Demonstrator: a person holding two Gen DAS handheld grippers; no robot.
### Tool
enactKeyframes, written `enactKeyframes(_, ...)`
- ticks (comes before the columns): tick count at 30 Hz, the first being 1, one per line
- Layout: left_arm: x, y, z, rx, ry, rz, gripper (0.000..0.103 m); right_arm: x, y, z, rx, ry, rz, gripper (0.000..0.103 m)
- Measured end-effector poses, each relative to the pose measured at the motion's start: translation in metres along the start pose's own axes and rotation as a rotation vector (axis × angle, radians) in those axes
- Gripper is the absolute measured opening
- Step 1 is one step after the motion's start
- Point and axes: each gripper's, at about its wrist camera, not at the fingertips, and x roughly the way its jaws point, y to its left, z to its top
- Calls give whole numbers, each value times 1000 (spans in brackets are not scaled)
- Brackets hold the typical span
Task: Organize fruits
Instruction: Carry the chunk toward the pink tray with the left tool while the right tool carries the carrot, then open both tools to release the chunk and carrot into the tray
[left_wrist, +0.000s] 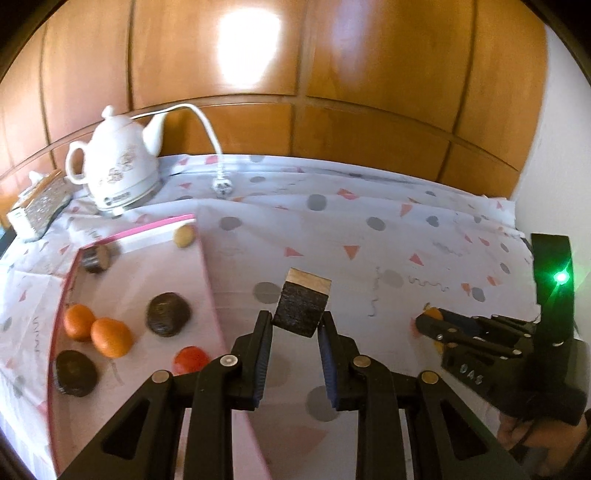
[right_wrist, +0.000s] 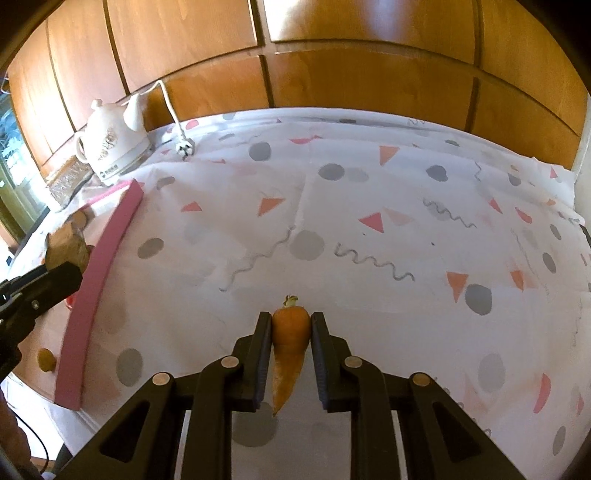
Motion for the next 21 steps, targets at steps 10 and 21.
enactKeyframes(10,-15,53,-12,-88,-17,95,25,-5,42,22,-57,-26,88,21)
enactKeyframes(21,-22,106,-31,-198,-4,185,25,-1,132,60,-200,-32,246,21)
